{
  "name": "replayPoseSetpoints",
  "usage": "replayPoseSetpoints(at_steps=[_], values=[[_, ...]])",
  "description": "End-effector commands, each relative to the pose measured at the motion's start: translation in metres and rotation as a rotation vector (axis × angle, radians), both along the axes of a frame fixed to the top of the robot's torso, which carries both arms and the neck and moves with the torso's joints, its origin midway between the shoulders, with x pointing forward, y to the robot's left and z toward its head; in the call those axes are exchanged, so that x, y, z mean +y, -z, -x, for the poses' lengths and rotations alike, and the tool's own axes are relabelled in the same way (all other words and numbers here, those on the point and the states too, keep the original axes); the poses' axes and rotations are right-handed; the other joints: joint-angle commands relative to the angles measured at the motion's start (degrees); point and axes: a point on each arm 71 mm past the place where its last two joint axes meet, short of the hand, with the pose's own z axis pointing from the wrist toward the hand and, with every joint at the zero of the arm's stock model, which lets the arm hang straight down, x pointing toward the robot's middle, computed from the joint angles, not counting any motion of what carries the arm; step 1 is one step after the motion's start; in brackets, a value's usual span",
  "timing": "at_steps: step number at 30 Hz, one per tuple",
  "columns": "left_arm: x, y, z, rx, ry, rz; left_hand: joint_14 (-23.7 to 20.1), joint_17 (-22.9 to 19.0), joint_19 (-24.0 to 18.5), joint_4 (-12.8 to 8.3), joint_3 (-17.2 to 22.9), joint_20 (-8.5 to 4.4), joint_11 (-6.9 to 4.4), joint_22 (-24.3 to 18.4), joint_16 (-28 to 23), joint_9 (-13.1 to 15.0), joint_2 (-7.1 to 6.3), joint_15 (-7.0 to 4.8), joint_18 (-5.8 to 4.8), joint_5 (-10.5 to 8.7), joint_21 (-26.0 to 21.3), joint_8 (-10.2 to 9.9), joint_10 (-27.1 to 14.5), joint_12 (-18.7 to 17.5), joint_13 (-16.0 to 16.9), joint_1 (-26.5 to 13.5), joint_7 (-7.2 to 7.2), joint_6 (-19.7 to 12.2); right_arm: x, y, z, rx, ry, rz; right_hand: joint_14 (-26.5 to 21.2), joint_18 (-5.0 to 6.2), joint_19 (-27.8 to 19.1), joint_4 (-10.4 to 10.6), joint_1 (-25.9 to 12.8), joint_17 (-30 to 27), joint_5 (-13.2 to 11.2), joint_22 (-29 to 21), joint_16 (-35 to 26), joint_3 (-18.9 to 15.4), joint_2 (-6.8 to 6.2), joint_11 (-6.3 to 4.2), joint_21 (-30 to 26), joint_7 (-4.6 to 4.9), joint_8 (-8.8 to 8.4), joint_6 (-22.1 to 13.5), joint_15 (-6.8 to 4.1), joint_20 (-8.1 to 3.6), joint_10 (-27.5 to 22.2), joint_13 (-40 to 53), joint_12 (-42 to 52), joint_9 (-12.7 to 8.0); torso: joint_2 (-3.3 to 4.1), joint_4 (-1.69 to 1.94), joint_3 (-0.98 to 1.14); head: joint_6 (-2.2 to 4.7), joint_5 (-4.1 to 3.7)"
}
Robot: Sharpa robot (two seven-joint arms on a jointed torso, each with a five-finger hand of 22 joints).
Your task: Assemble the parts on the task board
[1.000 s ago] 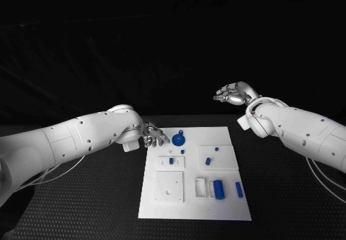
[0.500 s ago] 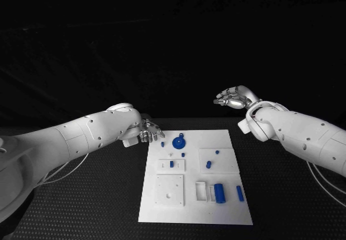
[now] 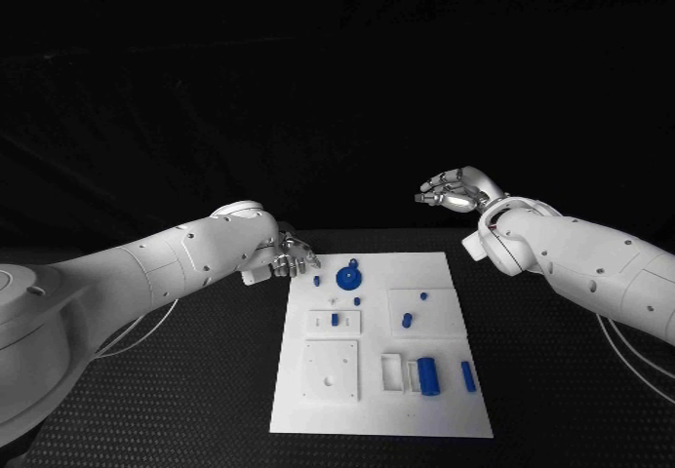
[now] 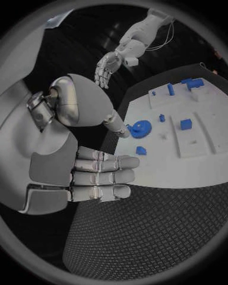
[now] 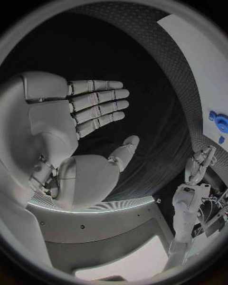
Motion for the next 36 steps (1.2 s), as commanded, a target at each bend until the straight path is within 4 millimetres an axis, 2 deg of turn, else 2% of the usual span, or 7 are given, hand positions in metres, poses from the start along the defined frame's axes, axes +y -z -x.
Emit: replayPoseSetpoints(at_steps=[1, 8, 28, 36], values=[[-0.005, 0.004, 0.001, 0.017, 0.034, 0.005, 0.04, -0.07, -0.07, 0.04, 0.14, -4.04, 0.37, 0.14, -0.24, -0.46, 0.34, 0.49, 0.36, -0.12, -0.39, -0.06, 0.16, -0.4, -0.04, 0.29, 0.12, -0.76, 0.003, 0.0, 0.001, -0.002, -0.015, 0.0, -0.51, 0.54, -0.49, 0.08, -0.27, -0.08, 0.28, 0.06, -0.27, -0.32, 0.23, 0.26, -0.21, 1.27, 0.38, -0.37, -0.07, -0.05, 0.26, -0.06, -0.29, -0.08, -0.01, 0.01, 0.01, -0.08, -0.08], [-0.008, 0.01, 0.001, 0.032, 0.04, 0.006, -0.01, -0.14, -0.04, -0.78, -0.14, -3.87, 0.89, 0.48, -0.2, -2.89, 0.96, 0.6, 0.45, -0.1, -0.63, -0.11, 0.26, -0.67, 0.05, 0.88, 0.73, -3.26, 0.006, 0.0, 0.001, -0.001, -0.021, -0.001, -0.51, 0.54, -0.5, 0.1, -0.28, -0.1, 0.31, 0.08, -0.26, -0.34, 0.23, 0.26, -0.21, 1.27, 0.38, -0.36, -0.06, -0.04, 0.27, -0.07, -0.29, -0.09, -0.08, 0.02, 0.0, -0.2, -0.14], [-0.016, 0.022, 0.002, 0.047, 0.047, 0.021, 0.06, -0.15, 0.15, -1.86, -0.36, -3.81, 1.3, 0.95, 0.05, -6.19, 2.4, 0.59, 0.48, -0.08, -0.96, 0.05, 0.45, -0.74, 0.35, 1.39, 1.22, -5.15, 0.01, 0.0, 0.001, -0.001, -0.029, -0.004, -0.52, 0.55, -0.52, 0.16, -0.32, -0.14, 0.38, 0.13, -0.24, -0.38, 0.26, 0.28, -0.23, 1.27, 0.4, -0.37, -0.06, -0.02, 0.29, -0.11, -0.28, -0.12, -0.05, 0.04, -0.04, -0.31, -0.5], [-0.016, 0.025, 0.002, 0.052, 0.045, 0.021, 0.05, -0.16, 0.2, -2.34, -0.29, -3.81, 1.33, 1.13, 0.13, -7.08, 3.42, 0.58, 0.46, -0.07, -1.05, 0.22, 0.46, -0.75, 0.46, 1.73, 1.25, -5.18, 0.011, 0.0, 0.001, -0.001, -0.031, -0.004, -0.52, 0.56, -0.53, 0.17, -0.32, -0.15, 0.39, 0.15, -0.23, -0.4, 0.27, 0.28, -0.23, 1.27, 0.41, -0.37, -0.06, -0.01, 0.29, -0.12, -0.28, -0.13, -0.14, 0.12, -0.04, -0.43, -0.61]])
